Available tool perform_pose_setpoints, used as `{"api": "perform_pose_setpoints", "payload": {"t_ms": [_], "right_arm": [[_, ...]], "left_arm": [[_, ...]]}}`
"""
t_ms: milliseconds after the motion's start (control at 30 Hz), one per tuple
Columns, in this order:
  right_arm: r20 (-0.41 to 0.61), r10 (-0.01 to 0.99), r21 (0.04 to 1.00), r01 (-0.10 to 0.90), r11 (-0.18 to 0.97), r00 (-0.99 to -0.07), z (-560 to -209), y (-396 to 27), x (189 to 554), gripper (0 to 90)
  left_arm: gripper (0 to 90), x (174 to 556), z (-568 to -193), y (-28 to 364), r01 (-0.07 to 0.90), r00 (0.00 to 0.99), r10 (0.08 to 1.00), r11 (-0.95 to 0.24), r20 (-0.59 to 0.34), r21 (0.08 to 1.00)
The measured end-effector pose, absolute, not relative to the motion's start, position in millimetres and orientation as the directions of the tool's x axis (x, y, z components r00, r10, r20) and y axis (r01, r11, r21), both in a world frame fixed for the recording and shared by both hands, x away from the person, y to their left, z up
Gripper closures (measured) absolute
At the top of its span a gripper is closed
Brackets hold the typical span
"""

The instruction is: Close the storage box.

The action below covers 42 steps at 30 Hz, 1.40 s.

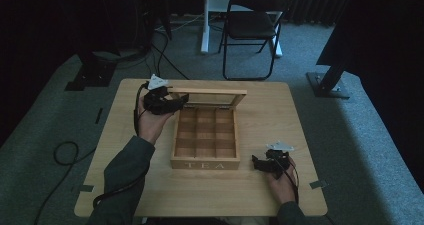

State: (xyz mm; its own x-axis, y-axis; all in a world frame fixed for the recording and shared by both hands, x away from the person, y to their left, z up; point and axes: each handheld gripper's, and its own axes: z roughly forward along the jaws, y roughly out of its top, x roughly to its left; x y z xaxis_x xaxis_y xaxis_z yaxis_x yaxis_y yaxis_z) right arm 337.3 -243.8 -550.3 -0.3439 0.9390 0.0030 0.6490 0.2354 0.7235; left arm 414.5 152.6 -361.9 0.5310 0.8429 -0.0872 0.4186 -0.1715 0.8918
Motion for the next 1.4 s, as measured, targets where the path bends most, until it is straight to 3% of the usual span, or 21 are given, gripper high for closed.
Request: {"api": "perform_pose_setpoints", "payload": {"t_ms": [500,1400], "right_arm": [[0.004,0.939,0.723,0.65,0.234,-0.343,-550.3,-243.6,337.2,12.5],[0.003,0.939,0.724,0.648,0.235,-0.343,-550.4,-243.7,337.3,12.5]], "left_arm": [[27.8,393.8,-365.1,143.0,0.387,0.494,0.869,-0.222,0.002,0.895],[24.3,363.5,-394.7,146.5,0.415,0.476,0.877,-0.157,-0.068,0.896]]}}
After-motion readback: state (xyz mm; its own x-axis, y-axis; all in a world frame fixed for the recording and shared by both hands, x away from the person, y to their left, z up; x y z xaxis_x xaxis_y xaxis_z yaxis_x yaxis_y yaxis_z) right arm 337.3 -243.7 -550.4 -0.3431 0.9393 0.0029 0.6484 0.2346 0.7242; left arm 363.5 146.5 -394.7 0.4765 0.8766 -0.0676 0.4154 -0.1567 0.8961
